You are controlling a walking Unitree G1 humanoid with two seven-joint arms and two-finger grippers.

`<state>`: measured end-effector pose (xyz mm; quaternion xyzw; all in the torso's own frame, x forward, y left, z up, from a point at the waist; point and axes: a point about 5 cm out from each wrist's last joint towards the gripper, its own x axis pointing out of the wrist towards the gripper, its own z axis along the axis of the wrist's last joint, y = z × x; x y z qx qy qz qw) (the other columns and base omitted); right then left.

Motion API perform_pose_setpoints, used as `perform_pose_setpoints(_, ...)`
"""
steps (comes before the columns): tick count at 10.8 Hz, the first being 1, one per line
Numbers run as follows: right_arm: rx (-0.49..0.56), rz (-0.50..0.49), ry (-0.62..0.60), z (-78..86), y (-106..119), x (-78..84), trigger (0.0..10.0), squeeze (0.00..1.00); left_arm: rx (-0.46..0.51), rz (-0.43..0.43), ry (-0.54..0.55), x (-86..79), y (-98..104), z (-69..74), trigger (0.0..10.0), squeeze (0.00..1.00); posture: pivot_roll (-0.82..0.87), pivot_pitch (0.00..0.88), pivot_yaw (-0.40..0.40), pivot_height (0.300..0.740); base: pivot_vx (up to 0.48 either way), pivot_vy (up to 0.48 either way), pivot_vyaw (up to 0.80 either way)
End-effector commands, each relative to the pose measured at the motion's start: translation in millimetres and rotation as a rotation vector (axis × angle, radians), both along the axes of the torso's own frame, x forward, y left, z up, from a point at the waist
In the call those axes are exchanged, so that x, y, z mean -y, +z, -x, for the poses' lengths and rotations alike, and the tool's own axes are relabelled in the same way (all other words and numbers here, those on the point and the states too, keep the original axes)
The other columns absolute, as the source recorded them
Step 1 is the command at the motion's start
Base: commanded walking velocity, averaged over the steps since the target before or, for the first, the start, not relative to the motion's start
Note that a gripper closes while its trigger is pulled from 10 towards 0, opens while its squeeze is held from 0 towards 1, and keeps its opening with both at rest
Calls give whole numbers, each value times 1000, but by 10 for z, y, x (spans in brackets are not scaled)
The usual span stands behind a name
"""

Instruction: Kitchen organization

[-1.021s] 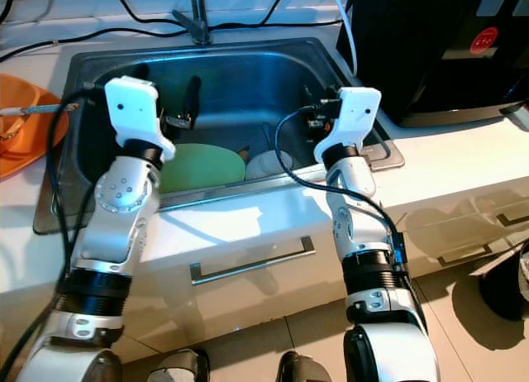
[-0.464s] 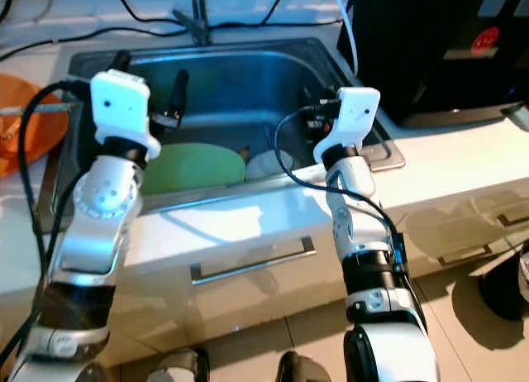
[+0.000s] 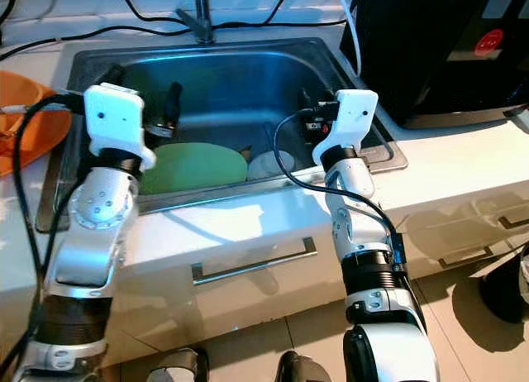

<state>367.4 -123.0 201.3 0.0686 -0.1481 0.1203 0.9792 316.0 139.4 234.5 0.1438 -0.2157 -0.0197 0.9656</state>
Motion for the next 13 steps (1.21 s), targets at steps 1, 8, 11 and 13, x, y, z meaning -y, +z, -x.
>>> perform_pose_setpoints(1,-3,27,-7,-10,5,7,10000,0,19,1,-17,56,53,10,10000,0,96,108,-61,740,0,0,0)
perform_pose_setpoints(8,-50,-35,-62,-46,-122,51,10000,0,-142,174,-47,41,-368,-320,10000,0,103,30,-37,740,0,0,0)
perform_pose_setpoints(11,-52,-95,-129,33,-134,201,10000,0,-175,310,-23,-38,-464,-335,10000,0,47,90,3,740,0,0,0)
perform_pose_setpoints(13,-64,-32,-84,86,-216,83,10000,0,-157,225,-55,-30,-419,-380,10000,0,34,126,13,740,0,0,0)
